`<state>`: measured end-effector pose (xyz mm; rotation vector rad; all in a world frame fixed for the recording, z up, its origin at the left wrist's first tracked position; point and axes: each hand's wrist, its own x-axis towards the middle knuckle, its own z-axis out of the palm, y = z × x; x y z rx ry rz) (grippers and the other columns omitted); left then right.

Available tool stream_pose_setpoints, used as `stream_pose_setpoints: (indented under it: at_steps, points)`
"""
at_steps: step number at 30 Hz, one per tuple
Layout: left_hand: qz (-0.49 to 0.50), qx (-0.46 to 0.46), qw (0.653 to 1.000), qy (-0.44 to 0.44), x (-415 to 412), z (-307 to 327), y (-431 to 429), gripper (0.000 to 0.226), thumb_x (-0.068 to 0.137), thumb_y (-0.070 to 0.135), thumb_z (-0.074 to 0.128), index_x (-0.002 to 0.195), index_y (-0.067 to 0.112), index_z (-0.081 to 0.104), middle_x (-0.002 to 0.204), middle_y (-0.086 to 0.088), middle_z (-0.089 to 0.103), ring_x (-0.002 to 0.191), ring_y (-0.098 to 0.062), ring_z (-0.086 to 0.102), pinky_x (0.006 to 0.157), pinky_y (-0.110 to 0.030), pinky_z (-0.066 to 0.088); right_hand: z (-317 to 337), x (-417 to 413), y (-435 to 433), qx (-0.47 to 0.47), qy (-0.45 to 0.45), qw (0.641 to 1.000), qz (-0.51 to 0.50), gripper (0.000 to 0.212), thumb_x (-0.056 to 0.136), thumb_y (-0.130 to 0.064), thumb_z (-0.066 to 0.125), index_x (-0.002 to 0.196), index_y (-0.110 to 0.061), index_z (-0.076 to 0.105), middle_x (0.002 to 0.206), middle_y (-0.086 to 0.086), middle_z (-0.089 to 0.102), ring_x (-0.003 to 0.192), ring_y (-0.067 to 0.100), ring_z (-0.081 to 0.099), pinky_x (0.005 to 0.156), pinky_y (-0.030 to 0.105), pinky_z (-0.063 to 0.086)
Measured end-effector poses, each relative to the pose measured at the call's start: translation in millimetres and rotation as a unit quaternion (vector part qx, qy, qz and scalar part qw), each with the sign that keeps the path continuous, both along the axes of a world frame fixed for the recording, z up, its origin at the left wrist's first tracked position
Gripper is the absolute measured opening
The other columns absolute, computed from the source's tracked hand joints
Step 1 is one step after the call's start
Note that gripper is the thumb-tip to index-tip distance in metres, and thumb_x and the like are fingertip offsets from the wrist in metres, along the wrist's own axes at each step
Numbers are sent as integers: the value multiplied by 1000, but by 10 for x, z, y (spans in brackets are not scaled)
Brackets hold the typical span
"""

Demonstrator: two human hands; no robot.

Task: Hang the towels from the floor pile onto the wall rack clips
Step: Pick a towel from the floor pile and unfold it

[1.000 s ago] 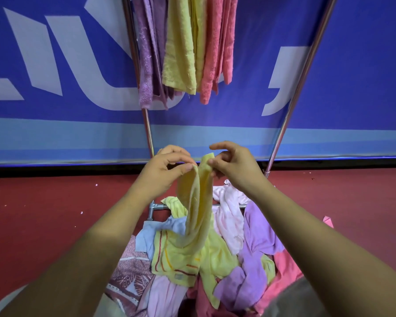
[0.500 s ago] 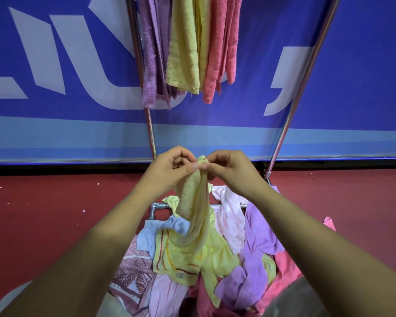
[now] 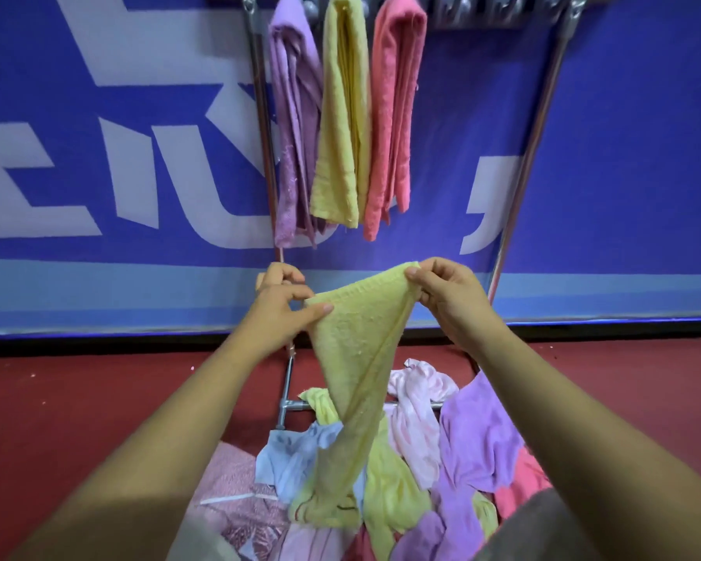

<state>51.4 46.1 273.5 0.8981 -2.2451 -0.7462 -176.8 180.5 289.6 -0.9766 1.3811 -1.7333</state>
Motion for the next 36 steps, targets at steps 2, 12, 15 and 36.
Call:
stream_pose_setpoints:
  at_steps: [2, 12, 15, 36]
  points:
    - [-9, 55, 998, -10, 44, 332, -71, 27, 71, 55, 76, 74, 29, 73, 99, -1, 64, 95, -6, 55, 94, -29, 45, 296, -68, 49, -12, 26, 1000, -5, 21, 88, -10, 70, 69, -11, 62, 68, 7, 61, 69, 20, 58, 75, 35, 49]
    - [-204, 183, 920, 281, -161, 2880, 417, 17, 84, 24, 67, 92, 9, 70, 90, -8, 71, 77, -13, 67, 73, -25, 57, 2710, -116, 443, -182, -46, 981, 51, 15, 99, -10, 56, 89, -1, 64, 70, 6, 66, 61, 14, 64, 59, 27, 53]
    - [-153, 118, 959, 205, -210, 3101, 427, 15, 90, 23, 67, 94, 9, 72, 96, -15, 67, 84, -21, 63, 72, -23, 56, 2865, -180, 529, -97, 60, 993, 39, 20, 99, -15, 58, 83, -6, 65, 68, 4, 59, 55, 14, 55, 56, 29, 45]
    - [-83, -57, 995, 25, -256, 3110, 548, 16, 97, 25, 60, 98, 13, 70, 94, -8, 71, 80, -14, 61, 71, -22, 52, 2669, -449, 676, -62, 208, 970, -111, 22, 88, -10, 75, 96, 8, 66, 77, 7, 66, 74, 19, 61, 88, 48, 56]
